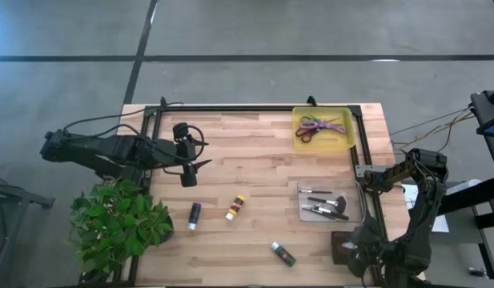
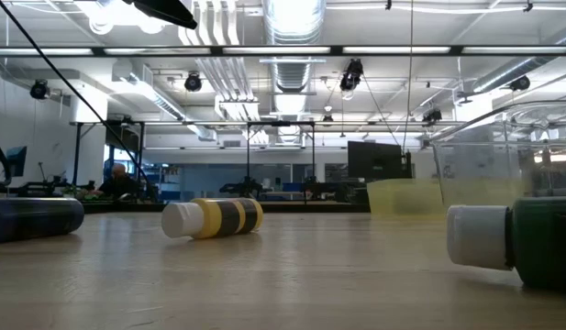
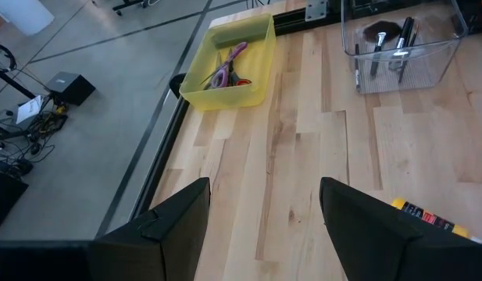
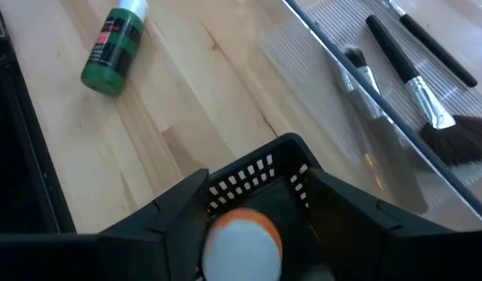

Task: Pick & Place Paint Supplies
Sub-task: Put the green acrylic paint bottle into the black bin

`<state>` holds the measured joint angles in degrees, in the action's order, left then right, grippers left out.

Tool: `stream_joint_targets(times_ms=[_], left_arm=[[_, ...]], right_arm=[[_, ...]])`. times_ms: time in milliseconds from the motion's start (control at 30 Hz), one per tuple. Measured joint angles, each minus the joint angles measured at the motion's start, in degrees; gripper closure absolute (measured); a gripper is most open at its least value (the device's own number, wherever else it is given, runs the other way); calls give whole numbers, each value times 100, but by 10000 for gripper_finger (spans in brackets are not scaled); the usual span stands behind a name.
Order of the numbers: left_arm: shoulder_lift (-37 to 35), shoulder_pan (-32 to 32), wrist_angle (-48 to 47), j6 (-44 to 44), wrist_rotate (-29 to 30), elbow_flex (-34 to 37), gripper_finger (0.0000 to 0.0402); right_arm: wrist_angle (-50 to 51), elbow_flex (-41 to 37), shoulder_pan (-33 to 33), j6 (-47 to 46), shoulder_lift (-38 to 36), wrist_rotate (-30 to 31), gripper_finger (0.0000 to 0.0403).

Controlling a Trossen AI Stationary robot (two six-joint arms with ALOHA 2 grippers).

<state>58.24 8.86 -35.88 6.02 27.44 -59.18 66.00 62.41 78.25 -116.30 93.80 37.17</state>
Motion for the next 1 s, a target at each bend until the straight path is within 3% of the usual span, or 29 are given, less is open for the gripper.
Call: stream_joint_targets(times_ms=[367,767,1000], left_arm=[[0,0,0,14,0,0,154],[0,0,3,103,0,0,154],[2,4,19,109,-2,0,154]], right_arm=[[53,141,12,195,0,29,188],[1211,586,-33,209,-7,368,187],[1715,1036,-419,1038,-335,1109,187]])
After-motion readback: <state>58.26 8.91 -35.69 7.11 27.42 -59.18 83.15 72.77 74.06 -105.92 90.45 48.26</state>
